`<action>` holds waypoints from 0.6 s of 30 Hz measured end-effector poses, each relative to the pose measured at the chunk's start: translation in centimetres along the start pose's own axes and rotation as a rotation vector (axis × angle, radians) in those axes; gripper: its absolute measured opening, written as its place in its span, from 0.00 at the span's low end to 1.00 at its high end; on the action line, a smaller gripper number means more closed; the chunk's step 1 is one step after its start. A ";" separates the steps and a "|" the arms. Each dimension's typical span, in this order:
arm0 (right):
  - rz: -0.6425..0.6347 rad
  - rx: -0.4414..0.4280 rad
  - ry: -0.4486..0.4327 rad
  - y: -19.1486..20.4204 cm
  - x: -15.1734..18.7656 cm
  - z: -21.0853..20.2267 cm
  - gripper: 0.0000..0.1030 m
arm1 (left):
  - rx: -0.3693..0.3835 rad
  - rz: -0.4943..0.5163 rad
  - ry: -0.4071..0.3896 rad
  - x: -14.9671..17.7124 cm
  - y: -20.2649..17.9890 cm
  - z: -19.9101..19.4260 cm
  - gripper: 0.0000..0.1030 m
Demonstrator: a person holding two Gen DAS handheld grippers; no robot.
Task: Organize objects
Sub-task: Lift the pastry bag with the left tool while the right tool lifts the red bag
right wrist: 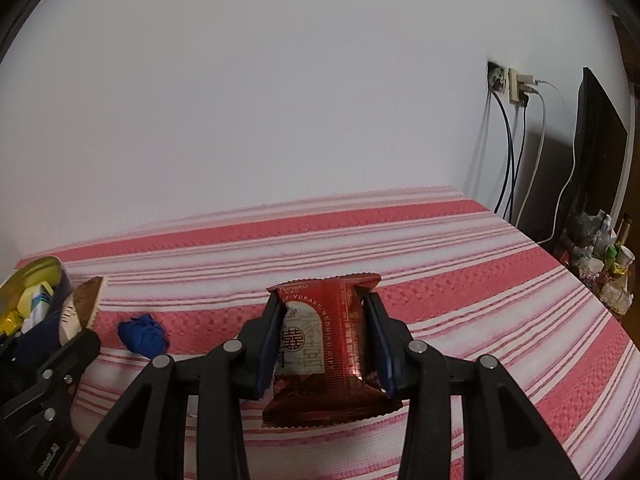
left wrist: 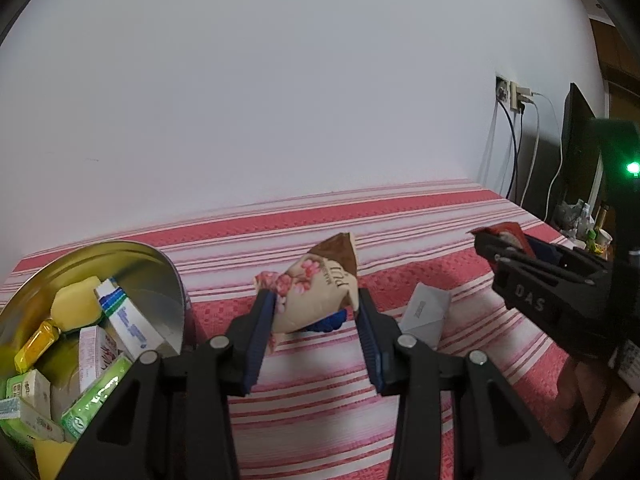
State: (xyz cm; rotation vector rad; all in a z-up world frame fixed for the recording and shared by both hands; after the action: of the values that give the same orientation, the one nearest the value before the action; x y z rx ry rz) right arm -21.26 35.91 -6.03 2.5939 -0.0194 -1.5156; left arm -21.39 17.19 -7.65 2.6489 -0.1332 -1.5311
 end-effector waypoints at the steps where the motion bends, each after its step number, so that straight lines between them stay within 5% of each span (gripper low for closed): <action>1: -0.003 0.002 -0.007 -0.1 0.0 -0.1 0.42 | -0.001 0.000 -0.001 0.0 0.0 -0.1 0.39; 18: -0.092 -0.051 -0.150 2.9 -0.3 -2.2 0.42 | -0.038 0.002 -0.047 -0.2 0.3 -2.1 0.39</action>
State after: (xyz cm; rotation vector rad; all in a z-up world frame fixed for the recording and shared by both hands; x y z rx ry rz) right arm -19.34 33.33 -4.40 2.4682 0.1229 -1.7151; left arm -19.63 17.01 -6.39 2.5848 -0.1091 -1.5792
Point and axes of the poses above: each gripper's, at about its wrist camera, not at the fingertips, and z roughly the way its jaws point, y to its left, x to its underside, the point moved 6 cm from there along z, roughly the way its jaws point, and after that the axes turned 12 degrees about -x, right-handed, at the moved point
